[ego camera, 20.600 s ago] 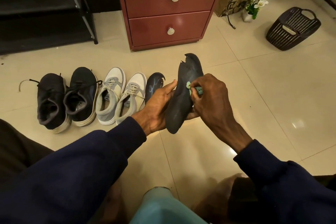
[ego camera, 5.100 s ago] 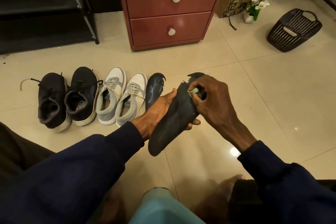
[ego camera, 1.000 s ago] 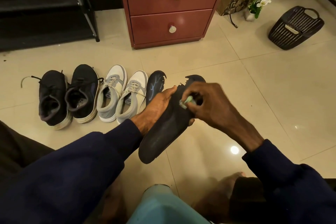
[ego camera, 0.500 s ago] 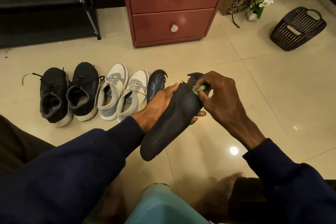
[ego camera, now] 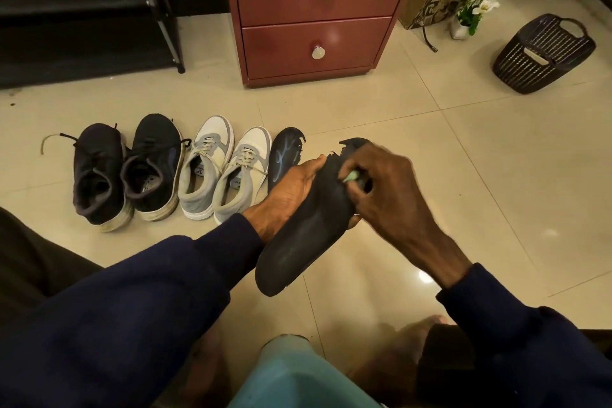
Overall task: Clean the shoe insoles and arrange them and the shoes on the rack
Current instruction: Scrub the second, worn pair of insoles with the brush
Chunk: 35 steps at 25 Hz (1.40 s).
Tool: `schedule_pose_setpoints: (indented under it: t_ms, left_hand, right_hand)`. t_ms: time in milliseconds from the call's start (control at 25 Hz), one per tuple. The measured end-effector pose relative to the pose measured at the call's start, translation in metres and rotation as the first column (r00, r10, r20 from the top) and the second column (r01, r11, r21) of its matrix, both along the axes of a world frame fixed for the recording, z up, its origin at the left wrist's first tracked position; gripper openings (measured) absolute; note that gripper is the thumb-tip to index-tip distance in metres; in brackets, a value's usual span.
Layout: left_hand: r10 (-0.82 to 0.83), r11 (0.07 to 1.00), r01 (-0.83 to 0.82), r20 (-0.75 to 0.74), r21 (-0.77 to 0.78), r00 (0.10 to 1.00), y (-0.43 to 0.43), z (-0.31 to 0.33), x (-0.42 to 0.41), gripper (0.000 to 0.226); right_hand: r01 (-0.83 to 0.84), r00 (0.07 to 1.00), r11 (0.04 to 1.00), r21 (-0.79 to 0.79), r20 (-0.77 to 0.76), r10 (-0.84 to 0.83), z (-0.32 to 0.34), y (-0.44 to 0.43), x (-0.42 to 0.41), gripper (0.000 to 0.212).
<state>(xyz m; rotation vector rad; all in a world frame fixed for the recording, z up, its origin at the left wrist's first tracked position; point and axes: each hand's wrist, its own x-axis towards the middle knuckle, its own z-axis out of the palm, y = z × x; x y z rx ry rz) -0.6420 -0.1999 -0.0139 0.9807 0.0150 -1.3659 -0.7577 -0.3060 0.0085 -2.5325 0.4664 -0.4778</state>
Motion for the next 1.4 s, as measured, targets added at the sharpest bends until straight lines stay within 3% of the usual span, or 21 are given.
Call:
schedule_pose_setpoints:
  t_ms: [120, 200, 320, 520, 720, 800, 920, 1120, 1280, 1320, 1400]
  left_hand:
    - [0.064, 0.998, -0.064, 0.011, 0.022, 0.998, 0.005, -0.005, 0.004, 0.046]
    - [-0.009, 1.000, 0.010, -0.044, 0.010, 0.999, 0.006, -0.003, 0.002, 0.052]
    - [-0.123, 0.992, 0.123, -0.113, -0.006, 0.986, 0.008, 0.005, -0.002, 0.053]
    - [-0.019, 1.000, 0.018, -0.082, -0.013, 0.996, 0.009, -0.003, 0.003, 0.043]
    - [-0.177, 0.984, 0.173, -0.172, -0.039, 0.969, 0.008, 0.000, 0.002, 0.059]
    - [-0.134, 0.991, 0.130, -0.172, -0.033, 0.976, 0.008, -0.001, 0.004, 0.055]
    - [-0.046, 0.999, 0.042, -0.155, -0.027, 0.987, 0.008, -0.009, 0.007, 0.047]
    - [-0.112, 0.993, 0.108, -0.115, -0.043, 0.987, 0.008, -0.004, 0.004, 0.054]
    - [0.028, 0.999, -0.030, -0.049, -0.035, 0.998, 0.006, -0.012, 0.010, 0.046]
    - [0.035, 0.999, -0.036, -0.047, -0.027, 0.998, 0.006, -0.012, 0.010, 0.046]
    - [-0.018, 0.999, 0.015, -0.078, -0.050, 0.997, 0.006, -0.010, 0.006, 0.057]
  right_hand:
    - [-0.191, 0.968, 0.966, 0.173, -0.130, 0.215, 0.008, 0.017, 0.000, 0.022]
    - [-0.060, 0.995, 0.988, 0.145, -0.074, 0.071, 0.006, -0.003, -0.001, 0.027]
    - [0.110, 0.994, 0.993, -0.030, 0.013, -0.110, 0.003, -0.024, -0.006, 0.028]
    - [-0.183, 0.964, 0.957, 0.227, -0.150, 0.220, 0.009, 0.014, -0.002, 0.023]
    - [0.123, 0.992, 0.991, -0.049, 0.046, -0.121, 0.002, -0.034, -0.007, 0.027]
    - [0.042, 0.998, 0.998, 0.056, 0.054, -0.045, 0.003, -0.019, -0.004, 0.027]
    - [-0.156, 0.980, 0.965, 0.210, -0.086, 0.177, 0.005, 0.002, 0.000, 0.023]
    - [0.074, 0.995, 0.997, -0.021, 0.069, -0.073, -0.002, -0.030, -0.001, 0.025]
    - [-0.225, 0.970, 0.971, 0.078, -0.071, 0.231, 0.000, 0.011, 0.002, 0.021]
    - [-0.241, 0.965, 0.968, 0.076, -0.085, 0.247, 0.000, 0.009, 0.003, 0.021]
    - [-0.102, 0.995, 0.995, 0.016, -0.007, 0.102, -0.002, -0.011, 0.003, 0.023]
